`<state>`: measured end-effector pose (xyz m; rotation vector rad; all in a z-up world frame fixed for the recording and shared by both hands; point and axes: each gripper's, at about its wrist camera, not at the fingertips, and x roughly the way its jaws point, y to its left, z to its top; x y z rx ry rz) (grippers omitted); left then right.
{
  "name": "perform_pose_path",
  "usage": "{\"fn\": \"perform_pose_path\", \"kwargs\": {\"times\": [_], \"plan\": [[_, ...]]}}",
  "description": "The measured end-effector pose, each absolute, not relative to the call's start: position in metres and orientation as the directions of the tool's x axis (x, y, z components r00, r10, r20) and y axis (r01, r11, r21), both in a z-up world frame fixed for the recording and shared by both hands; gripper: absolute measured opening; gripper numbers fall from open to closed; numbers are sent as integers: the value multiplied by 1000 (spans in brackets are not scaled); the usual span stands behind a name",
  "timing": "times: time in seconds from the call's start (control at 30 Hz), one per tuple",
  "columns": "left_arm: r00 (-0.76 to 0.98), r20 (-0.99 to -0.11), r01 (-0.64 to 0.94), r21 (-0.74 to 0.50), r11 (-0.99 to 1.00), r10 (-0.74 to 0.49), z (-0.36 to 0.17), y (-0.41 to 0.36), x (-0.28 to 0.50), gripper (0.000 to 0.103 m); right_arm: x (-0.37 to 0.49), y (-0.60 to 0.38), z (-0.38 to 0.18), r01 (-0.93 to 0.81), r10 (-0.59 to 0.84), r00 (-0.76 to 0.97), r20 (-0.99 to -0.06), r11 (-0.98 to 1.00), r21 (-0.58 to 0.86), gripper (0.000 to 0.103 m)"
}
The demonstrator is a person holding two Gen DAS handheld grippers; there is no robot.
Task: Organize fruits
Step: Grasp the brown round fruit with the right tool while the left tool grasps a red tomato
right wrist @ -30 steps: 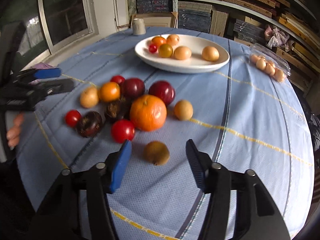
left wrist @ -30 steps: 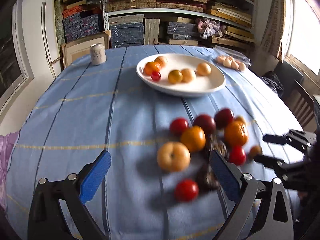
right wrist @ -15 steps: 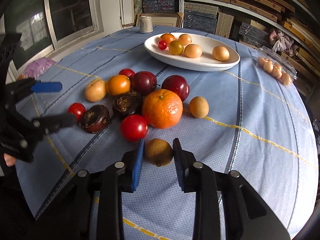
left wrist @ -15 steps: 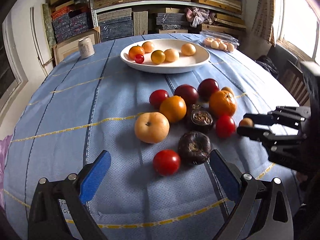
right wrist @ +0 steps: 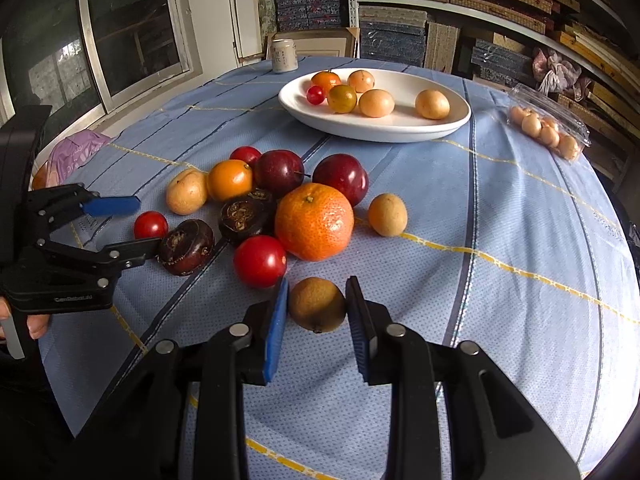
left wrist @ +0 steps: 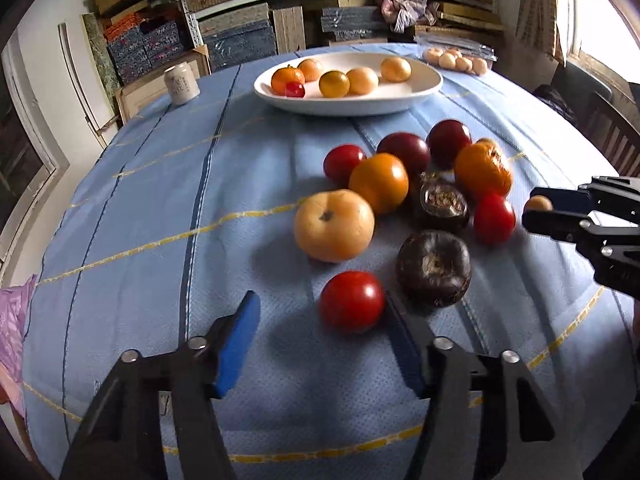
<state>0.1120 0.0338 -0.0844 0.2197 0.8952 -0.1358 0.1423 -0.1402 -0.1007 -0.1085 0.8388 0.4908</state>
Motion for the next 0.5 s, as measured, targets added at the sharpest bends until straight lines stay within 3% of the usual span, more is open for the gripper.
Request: {"fn": "perform_pose_path", "kwargs": {"times": [0.03,0.13,0.5], "plan": [[618,-785,213,127,969,-33,-85,33,112,46,142,-141,-101,-458,374,564,-736,884,99,28],[622,-781,231,117,966,-54,-84,29,112,31,142,-141,-101,-457,373,565,-736,884,97,28],[632,-761,238,10,971,-147,-74,36,104,30,141,-142,-100,-453,375,571,-731,886,100,28]]}}
